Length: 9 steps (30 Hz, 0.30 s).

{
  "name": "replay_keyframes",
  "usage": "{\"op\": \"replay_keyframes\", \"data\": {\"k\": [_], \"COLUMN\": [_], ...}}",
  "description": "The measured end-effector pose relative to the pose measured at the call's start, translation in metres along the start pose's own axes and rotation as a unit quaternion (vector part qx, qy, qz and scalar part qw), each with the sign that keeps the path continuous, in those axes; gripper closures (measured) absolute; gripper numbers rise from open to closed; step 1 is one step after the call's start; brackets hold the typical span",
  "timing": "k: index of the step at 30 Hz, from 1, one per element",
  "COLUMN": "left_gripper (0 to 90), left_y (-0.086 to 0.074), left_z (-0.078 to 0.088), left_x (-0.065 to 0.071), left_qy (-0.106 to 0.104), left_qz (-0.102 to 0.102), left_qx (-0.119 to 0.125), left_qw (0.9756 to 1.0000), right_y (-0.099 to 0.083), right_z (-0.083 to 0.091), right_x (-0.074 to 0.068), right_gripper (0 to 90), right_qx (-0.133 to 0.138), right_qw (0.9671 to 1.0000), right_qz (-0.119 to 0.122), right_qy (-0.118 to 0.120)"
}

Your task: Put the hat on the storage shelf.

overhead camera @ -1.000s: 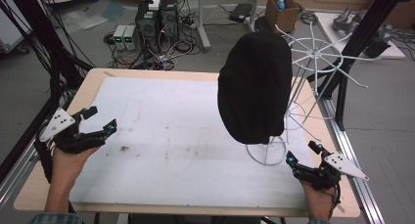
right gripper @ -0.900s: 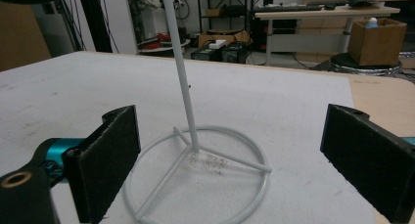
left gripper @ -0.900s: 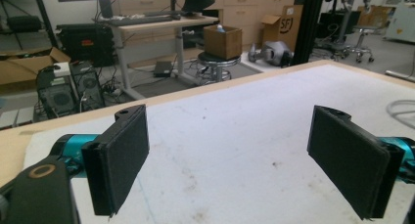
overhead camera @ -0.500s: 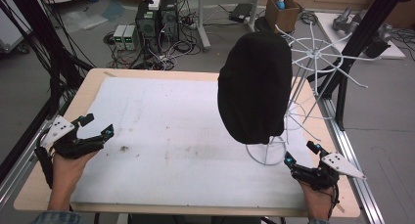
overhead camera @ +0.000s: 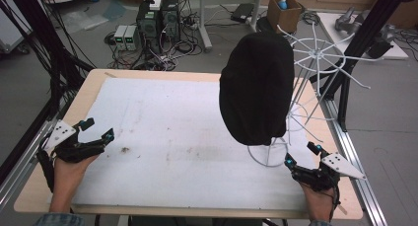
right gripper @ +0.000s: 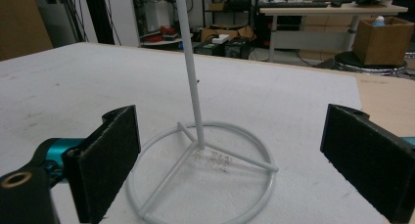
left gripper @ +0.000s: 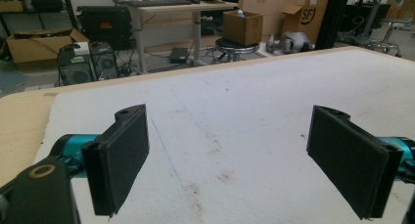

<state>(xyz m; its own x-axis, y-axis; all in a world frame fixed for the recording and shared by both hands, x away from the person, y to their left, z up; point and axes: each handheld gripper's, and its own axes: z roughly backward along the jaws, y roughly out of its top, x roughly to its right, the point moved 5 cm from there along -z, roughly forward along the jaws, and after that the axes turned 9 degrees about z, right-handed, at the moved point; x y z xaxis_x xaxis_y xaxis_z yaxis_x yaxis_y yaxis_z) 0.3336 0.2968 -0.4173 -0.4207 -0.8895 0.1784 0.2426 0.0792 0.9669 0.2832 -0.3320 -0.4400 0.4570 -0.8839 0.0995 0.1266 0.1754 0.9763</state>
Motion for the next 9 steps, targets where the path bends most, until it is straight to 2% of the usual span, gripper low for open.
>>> {"op": "replay_keyframes", "data": {"k": [9], "left_gripper": [16.1], "left_y": [-0.0019], "left_z": [-0.0036], "left_x": [0.0019], "left_qy": [-0.003], "left_qz": [-0.001], "left_qx": [-0.008], "left_qw": [1.0000], "right_y": [-0.0002], "right_z": [0.0002], "right_x": [0.0001], "right_gripper": [6.8], "right_qx": [0.000], "right_qw": [1.0000], "right_qz": [0.002], "right_qy": [0.001]}}
